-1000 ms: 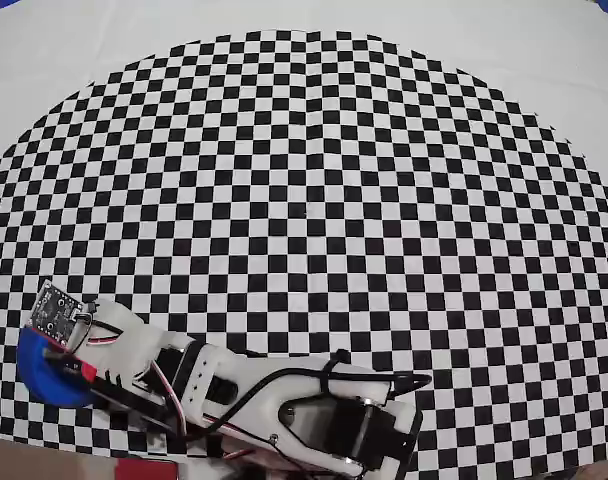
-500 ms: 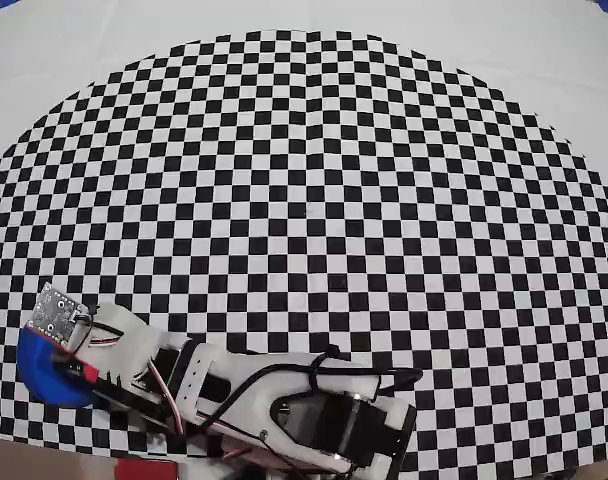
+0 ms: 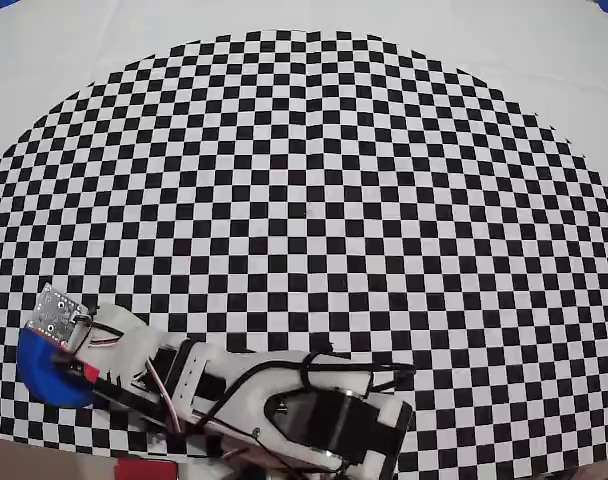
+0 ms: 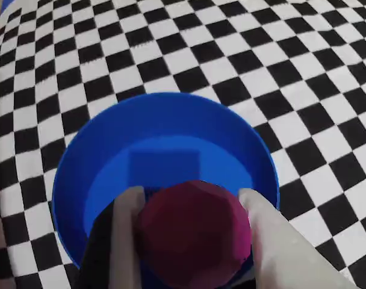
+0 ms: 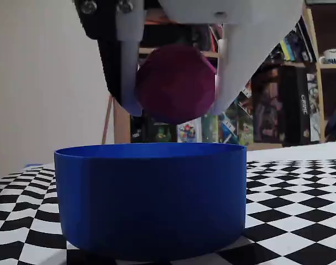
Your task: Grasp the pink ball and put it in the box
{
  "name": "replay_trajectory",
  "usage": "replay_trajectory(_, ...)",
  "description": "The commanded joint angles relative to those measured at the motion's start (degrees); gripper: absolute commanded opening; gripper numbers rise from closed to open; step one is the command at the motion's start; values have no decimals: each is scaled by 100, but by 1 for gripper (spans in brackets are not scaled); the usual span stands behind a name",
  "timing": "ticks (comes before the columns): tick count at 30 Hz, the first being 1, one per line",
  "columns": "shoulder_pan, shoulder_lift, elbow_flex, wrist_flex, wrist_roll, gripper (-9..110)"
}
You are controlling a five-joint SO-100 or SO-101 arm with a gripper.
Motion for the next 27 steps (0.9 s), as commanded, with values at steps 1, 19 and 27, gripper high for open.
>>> replay_trajectory(1, -9, -97, -290, -123, -44, 0)
replay_trajectory(19, -18, -316, -475, -237, -44, 0)
replay_trajectory(27, -26, -325, -475, -237, -44, 0)
